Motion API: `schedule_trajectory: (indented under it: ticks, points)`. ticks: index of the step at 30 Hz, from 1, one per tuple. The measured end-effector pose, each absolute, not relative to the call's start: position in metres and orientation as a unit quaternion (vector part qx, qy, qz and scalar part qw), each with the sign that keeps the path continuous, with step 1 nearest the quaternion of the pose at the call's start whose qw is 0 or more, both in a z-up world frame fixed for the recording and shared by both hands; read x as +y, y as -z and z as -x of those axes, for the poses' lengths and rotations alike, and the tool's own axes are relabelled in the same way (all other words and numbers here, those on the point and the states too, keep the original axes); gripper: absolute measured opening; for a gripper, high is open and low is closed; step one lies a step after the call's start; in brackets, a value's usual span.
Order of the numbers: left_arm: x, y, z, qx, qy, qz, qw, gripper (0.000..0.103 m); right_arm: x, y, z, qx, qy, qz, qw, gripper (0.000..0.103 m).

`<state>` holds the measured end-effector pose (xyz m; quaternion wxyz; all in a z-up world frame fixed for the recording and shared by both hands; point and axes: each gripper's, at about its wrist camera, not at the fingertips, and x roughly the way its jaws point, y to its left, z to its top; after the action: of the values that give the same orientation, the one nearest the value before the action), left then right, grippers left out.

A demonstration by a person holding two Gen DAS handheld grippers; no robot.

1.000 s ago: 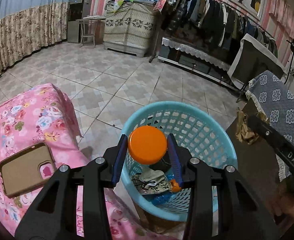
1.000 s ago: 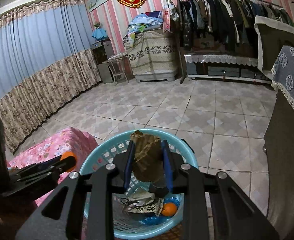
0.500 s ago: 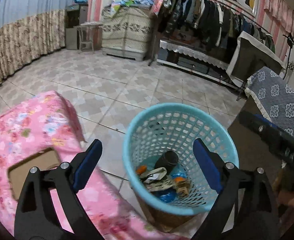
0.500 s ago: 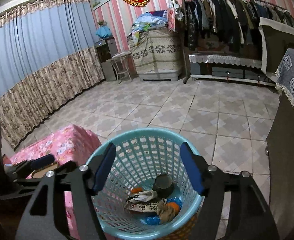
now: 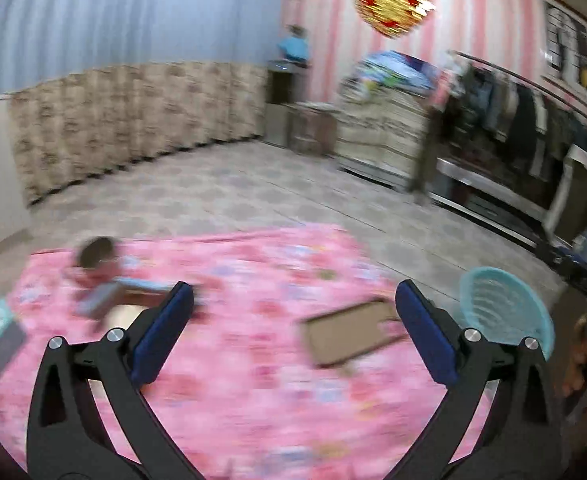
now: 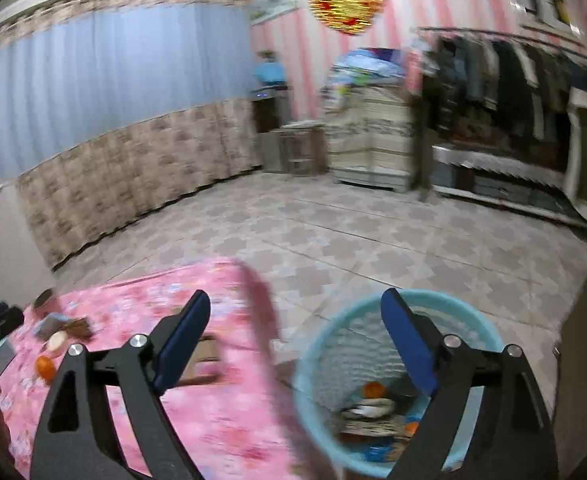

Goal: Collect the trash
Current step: 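Move both open tools back over the mat, then grasp the tangerine with the left tool while the right tool grasps the brown paper scrap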

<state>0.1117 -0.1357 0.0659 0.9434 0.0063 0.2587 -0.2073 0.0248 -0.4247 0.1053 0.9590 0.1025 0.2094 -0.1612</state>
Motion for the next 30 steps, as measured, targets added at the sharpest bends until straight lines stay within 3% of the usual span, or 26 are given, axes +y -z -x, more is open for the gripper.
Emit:
schedule_trajectory:
  ticks: [9,12,30]
  points:
    - [-0.019,-0.036,-0.147,0.272,0.111,-0.003,0.956,0.097,-0.323,-0.085,-0.072,0.23,0.062,-0.075,0.968,0.089]
    - [-0.008,-0.038,-0.151,0.273,0.104,0.011,0.956,0.097,-0.307,-0.077,-0.074,0.241,0.058,-0.04,0.968,0.089]
    - [-0.004,-0.021,-0.162,0.29,0.077,-0.006,0.954,0.097,-0.318,-0.071,-0.086,0.255,0.053,-0.064,0.963,0.09]
